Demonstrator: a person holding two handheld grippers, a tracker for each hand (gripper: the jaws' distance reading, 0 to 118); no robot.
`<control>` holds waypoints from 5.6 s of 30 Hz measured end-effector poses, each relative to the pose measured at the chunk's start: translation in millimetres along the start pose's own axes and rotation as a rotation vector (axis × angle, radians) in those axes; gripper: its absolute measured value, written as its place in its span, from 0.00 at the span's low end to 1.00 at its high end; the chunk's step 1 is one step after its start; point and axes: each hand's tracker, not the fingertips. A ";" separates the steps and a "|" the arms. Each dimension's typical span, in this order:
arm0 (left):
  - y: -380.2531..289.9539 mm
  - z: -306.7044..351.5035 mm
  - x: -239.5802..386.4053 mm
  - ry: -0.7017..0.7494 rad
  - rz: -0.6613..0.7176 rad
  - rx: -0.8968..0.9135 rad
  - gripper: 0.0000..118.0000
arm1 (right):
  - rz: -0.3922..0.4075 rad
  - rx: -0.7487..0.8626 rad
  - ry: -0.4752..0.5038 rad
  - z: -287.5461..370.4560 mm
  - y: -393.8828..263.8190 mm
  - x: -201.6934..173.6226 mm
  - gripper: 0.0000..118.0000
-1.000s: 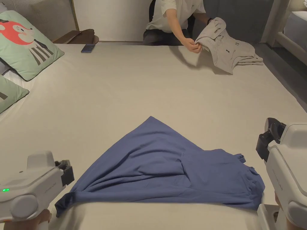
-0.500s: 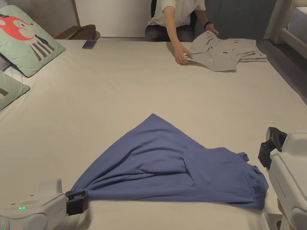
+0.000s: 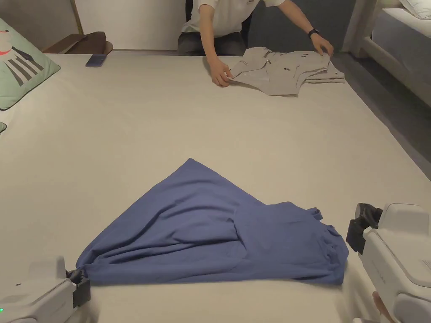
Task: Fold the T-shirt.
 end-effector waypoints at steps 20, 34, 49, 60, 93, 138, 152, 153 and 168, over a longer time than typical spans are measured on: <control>7.1 2.1 0.9 -0.011 0.003 0.005 0.06 | -0.128 -0.355 0.071 -43.0 -95.8 -5.4 0.17; 28.5 21.3 -2.7 -0.036 0.060 0.086 0.06 | -0.030 -0.162 0.092 -13.7 -43.9 -7.6 0.01; 229.9 39.4 22.9 -0.058 0.018 0.377 0.06 | 0.054 0.191 0.125 -70.2 137.6 -27.5 0.01; 379.5 16.8 44.8 -0.025 0.010 0.501 0.06 | 0.126 0.348 0.086 -138.4 270.8 -52.6 0.01; 164.9 -171.2 3.1 0.074 0.030 0.019 0.05 | 0.065 -0.342 0.174 -252.4 13.1 -35.5 0.02; 82.4 32.8 15.4 -0.019 0.076 0.202 0.93 | -0.088 -0.058 0.168 -16.6 8.4 -0.7 0.94; 125.7 112.5 75.1 -0.014 -0.052 0.750 0.92 | 0.040 0.325 0.123 36.4 87.6 -44.7 0.78; 123.9 112.7 76.8 -0.011 -0.053 0.747 0.90 | 0.041 0.331 0.122 37.8 86.1 -45.3 0.69; 111.7 96.7 67.4 -0.066 -0.050 0.629 0.00 | 0.068 0.346 0.111 38.9 79.2 -43.8 0.00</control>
